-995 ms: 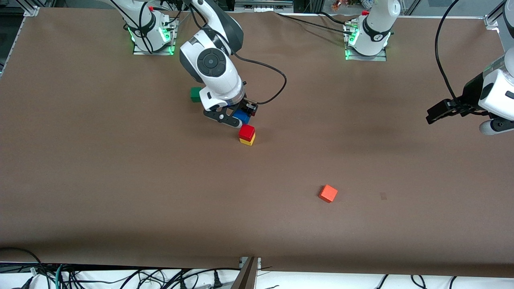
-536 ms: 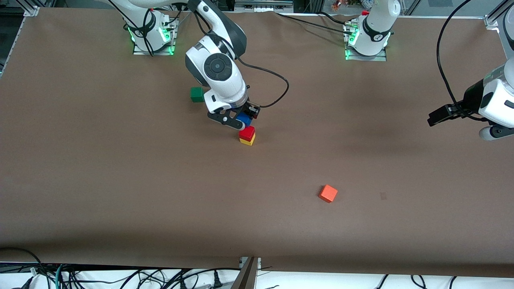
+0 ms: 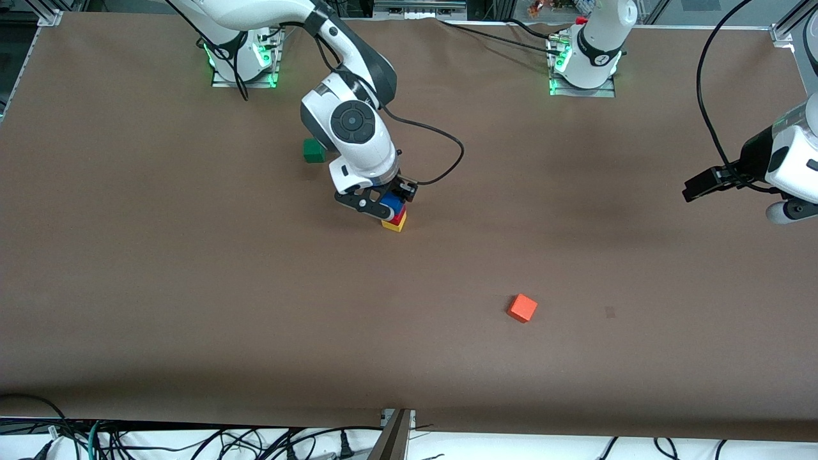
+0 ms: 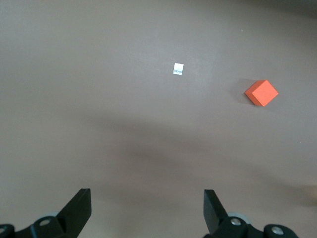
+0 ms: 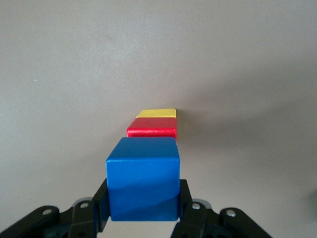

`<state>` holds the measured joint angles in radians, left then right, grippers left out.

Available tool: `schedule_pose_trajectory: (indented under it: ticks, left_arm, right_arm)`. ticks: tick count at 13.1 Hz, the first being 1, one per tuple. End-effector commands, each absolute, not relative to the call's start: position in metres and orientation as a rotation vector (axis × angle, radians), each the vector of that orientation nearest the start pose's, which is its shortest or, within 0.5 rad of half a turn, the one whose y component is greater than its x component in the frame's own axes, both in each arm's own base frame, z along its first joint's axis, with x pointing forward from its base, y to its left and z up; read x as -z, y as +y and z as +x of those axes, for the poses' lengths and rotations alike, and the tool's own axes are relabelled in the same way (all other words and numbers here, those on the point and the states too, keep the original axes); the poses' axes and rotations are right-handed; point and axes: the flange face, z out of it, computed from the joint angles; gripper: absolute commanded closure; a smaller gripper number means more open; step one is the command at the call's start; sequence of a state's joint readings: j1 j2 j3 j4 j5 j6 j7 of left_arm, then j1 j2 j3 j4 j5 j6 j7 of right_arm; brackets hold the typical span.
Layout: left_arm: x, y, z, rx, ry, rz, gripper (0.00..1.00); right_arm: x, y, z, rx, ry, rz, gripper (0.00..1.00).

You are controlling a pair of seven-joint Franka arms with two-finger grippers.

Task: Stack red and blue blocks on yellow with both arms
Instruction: 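Carry the blue cube with the right gripper onto the red cube, then lower the blue cube onto the stack and open the right gripper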

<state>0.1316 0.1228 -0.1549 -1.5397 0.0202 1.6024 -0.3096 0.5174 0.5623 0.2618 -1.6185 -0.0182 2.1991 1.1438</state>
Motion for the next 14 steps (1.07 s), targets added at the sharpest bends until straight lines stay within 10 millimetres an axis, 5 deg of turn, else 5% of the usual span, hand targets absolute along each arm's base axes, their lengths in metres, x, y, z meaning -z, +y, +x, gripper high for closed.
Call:
schedule_pose_trajectory:
  ticks: [1,6,8,10,11,14]
  left_arm:
    - [-0.576,-0.004,0.594,-0.08,-0.422,-3.119,0.0]
    - [-0.575,-0.006,0.594,-0.082,-0.417,-3.121,0.0]
    - [-0.575,-0.006,0.594,-0.083,-0.42,-3.122,0.0]
    - [-0.576,-0.008,0.594,-0.082,-0.413,-3.122,0.0]
    - [-0.576,-0.008,0.594,-0.083,-0.413,-3.123,0.0]
    - [-0.576,-0.008,0.594,-0.083,-0.413,-3.123,0.0]
  right_arm:
    - [-0.309,0.474,0.513,-0.087,0.604,-2.989,0.68]
    - [-0.299,0.477,0.512,-0.071,0.629,-3.003,0.67]
    - [-0.296,0.481,0.509,-0.071,0.639,-2.998,0.59]
    - [-0.297,0.48,0.51,-0.071,0.642,-2.995,0.3]
    - [-0.3,0.479,0.512,-0.066,0.646,-2.991,0.02]
    - [-0.329,0.479,0.526,-0.053,0.653,-2.964,0.01]
